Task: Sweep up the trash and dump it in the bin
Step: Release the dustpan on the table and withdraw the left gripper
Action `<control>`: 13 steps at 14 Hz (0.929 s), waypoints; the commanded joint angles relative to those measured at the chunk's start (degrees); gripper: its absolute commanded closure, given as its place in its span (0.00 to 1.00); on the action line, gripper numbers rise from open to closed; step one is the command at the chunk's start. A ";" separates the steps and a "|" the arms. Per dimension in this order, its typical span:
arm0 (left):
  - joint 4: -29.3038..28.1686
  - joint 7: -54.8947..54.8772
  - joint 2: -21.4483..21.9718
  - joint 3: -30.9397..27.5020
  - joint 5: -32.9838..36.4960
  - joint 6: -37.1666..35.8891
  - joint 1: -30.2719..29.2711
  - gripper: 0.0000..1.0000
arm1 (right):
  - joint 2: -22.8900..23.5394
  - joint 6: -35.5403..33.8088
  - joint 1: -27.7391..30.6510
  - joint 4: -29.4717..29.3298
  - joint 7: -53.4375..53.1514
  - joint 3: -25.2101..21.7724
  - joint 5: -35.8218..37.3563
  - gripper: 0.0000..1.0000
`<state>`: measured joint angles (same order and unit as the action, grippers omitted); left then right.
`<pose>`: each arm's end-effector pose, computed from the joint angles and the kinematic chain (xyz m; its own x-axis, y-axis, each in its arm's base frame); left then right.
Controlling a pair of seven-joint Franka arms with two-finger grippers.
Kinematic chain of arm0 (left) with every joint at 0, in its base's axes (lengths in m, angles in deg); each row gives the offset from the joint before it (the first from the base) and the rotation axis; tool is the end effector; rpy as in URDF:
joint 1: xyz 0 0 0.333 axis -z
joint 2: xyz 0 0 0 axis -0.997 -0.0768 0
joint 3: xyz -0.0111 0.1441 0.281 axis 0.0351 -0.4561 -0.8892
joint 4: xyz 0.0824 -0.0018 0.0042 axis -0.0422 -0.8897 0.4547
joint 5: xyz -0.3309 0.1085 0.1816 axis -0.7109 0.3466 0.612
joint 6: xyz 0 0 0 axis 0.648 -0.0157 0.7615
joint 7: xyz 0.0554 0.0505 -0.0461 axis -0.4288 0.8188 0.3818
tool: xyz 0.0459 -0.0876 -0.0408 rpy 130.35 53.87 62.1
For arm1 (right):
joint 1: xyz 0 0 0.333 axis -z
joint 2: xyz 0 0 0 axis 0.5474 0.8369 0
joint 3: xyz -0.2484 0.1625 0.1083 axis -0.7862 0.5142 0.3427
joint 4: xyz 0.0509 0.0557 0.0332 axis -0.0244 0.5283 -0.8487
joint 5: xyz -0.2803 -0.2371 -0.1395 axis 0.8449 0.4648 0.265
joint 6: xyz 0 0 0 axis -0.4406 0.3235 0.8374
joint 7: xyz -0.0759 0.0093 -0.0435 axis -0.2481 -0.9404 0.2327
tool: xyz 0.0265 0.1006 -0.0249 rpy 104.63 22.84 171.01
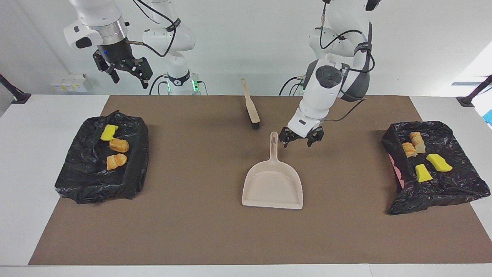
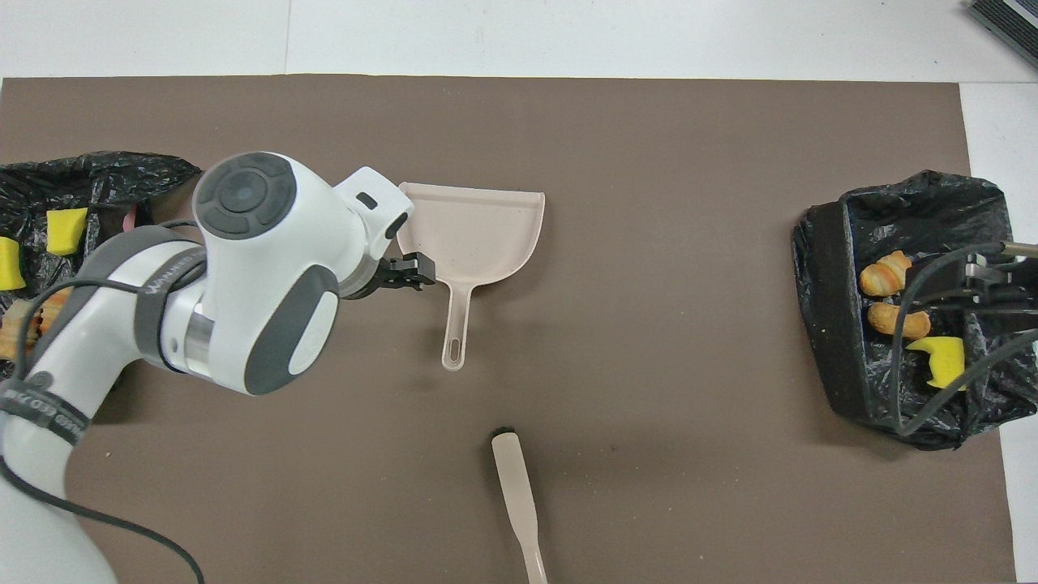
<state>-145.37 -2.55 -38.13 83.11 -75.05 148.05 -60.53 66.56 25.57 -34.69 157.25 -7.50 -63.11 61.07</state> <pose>0.5578 -0.2603 0.4479 0.9996 0.0181 -0.0226 0.0196 -0.9976 0.0670 0.5162 0.0212 0.6673 0.9768 -0.2091 -0.0474 -0.2057 -0.9763 0.0678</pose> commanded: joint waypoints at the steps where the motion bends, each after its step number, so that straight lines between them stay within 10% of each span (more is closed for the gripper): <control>1: 3.14 -6.67 1.33 0.72 -1.74 -6.81 -5.62 0.00 | 0.23 -0.06 0.97 -0.22 2.76 -0.36 -2.47 0.00; 13: 16.41 -26.74 2.03 -0.68 2.12 -28.35 -19.17 0.00 | -0.65 2.41 0.63 0.92 3.47 -0.27 -3.18 0.00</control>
<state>-131.57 -28.77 -36.16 82.25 -74.58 122.86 -79.32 66.76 27.23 -34.37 157.25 -5.86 -63.39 59.10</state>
